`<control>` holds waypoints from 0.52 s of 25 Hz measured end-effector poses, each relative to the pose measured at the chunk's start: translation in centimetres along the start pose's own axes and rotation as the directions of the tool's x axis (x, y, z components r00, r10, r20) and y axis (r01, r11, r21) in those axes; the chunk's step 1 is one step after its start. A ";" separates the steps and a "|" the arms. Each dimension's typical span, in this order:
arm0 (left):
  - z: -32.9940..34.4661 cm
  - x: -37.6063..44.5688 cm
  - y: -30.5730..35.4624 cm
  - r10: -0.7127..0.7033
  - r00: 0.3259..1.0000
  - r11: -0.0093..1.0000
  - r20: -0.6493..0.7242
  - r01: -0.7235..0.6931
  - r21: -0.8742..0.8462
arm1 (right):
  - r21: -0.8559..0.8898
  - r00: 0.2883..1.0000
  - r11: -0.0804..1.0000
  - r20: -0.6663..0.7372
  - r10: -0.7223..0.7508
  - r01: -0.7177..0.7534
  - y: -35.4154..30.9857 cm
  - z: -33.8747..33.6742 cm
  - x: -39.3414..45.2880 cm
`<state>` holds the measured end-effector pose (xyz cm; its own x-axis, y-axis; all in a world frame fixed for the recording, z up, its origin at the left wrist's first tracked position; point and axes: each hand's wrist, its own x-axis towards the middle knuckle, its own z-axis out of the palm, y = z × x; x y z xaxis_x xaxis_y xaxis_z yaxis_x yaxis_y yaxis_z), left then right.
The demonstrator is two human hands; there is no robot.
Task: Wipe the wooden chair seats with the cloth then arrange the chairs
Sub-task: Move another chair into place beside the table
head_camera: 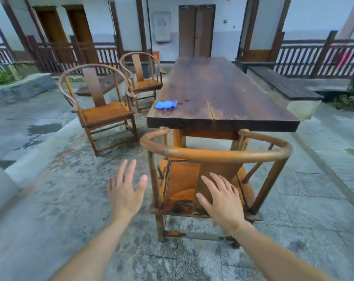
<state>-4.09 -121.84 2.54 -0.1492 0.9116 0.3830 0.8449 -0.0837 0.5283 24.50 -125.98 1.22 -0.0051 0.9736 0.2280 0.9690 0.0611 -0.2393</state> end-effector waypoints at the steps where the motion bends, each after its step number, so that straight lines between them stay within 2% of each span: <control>1: -3.8 -0.4 1.2 0.036 0.999 0.999 0.032 -0.036 0.009 | 0.005 1.000 1.000 0.007 -0.029 0.029 -1.8 -3.4 -0.6; 5: -17.6 -2.7 4.3 0.145 0.984 0.987 0.105 -0.151 0.050 | -0.002 0.992 0.994 -0.052 -0.112 0.112 -7.9 -15.0 -3.5; 8: -25.2 -4.4 5.1 0.187 0.979 0.978 0.076 -0.193 0.074 | -0.003 0.979 0.983 -0.083 -0.184 0.185 -11.3 -20.3 -5.2; 13: -30.6 -6.7 5.1 0.180 0.984 0.979 0.004 -0.179 0.093 | 0.006 0.964 0.968 -0.096 -0.248 0.250 -14.6 -23.5 -6.0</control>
<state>-14.48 -140.75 25.90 0.0069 0.8832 0.4690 0.9020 -0.2080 0.3784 16.16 -137.88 25.50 -0.2215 0.9025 0.3694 0.9357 0.3034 -0.1802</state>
